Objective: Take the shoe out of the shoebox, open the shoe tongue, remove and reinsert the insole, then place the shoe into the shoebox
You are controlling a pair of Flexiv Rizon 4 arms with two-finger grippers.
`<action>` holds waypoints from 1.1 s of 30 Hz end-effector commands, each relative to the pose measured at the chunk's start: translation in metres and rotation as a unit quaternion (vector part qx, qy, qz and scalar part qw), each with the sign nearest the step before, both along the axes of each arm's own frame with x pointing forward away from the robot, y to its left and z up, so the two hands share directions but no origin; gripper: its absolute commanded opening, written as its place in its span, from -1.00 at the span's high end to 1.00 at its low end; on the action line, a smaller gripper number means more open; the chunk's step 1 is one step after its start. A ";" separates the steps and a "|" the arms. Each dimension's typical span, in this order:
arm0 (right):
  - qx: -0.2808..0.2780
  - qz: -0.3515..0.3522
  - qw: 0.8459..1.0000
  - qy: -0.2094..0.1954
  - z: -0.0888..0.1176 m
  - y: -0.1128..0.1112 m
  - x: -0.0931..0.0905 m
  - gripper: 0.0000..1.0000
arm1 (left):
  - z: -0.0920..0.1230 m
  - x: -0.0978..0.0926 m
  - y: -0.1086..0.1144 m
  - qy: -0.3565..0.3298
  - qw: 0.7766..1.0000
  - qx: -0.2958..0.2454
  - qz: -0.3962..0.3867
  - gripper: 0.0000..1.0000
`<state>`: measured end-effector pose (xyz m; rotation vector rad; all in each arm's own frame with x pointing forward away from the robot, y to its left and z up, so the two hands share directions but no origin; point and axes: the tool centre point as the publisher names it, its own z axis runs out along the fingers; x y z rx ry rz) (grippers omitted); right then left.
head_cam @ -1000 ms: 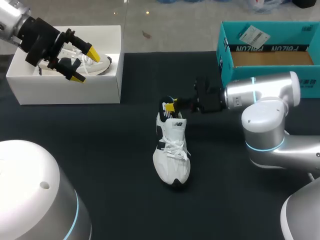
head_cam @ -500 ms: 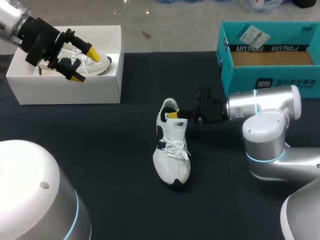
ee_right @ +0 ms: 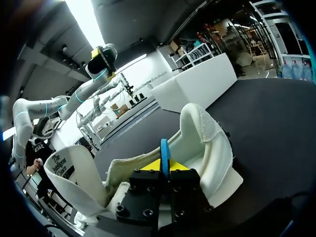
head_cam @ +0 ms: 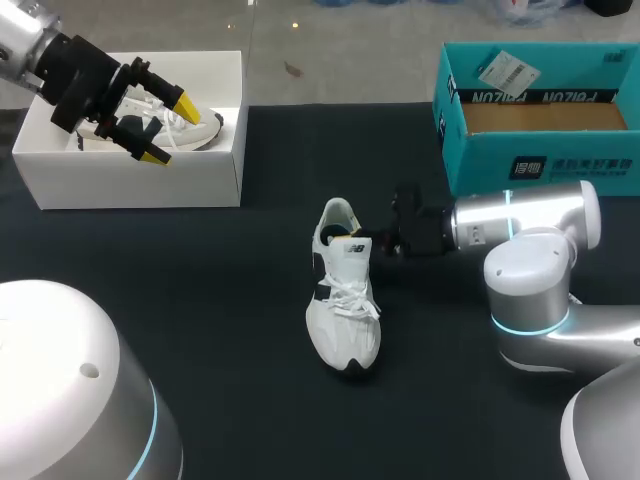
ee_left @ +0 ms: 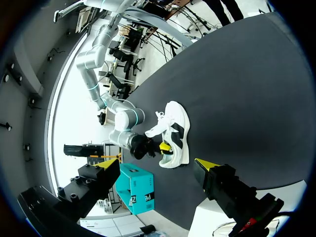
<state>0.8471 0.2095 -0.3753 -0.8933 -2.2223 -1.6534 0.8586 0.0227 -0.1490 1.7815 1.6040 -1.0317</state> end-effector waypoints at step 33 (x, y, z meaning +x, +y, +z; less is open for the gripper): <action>-0.016 0.013 0.999 -0.049 0.027 0.012 0.012 1.00 | 0.001 0.000 0.000 0.000 1.000 0.002 -0.001 -1.00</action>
